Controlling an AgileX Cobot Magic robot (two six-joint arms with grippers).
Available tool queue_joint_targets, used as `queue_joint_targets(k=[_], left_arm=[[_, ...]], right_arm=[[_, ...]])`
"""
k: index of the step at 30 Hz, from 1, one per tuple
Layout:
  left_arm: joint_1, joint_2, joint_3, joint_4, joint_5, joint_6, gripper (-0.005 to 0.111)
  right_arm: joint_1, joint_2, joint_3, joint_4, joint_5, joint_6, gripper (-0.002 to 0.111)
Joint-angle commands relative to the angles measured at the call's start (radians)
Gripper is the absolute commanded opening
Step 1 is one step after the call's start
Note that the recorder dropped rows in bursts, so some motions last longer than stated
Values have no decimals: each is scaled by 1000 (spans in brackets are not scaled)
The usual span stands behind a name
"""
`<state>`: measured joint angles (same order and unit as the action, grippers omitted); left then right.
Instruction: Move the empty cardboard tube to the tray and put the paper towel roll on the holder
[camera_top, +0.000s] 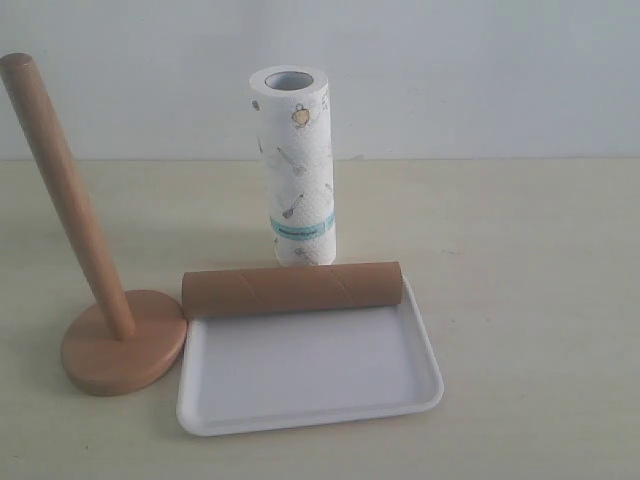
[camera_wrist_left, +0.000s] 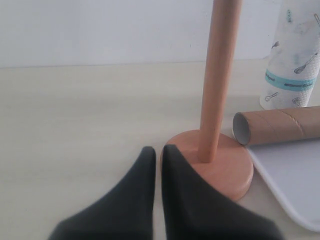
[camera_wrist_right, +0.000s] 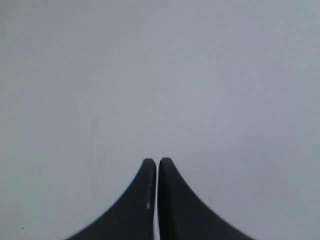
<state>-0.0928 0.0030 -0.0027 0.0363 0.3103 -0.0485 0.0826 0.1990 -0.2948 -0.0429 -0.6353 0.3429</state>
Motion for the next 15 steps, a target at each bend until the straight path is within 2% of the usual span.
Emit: queue_joint_targets(k=[1, 10, 15], left_arm=[[3, -3, 3, 4, 0, 7, 4], [3, -3, 3, 4, 0, 7, 4], [3, -3, 3, 4, 0, 7, 4]], right_arm=[[-3, 230, -151, -67, 107, 85, 1], [-3, 698, -184, -497, 155, 351, 1], [-3, 920, -184, -592, 150, 483, 1]])
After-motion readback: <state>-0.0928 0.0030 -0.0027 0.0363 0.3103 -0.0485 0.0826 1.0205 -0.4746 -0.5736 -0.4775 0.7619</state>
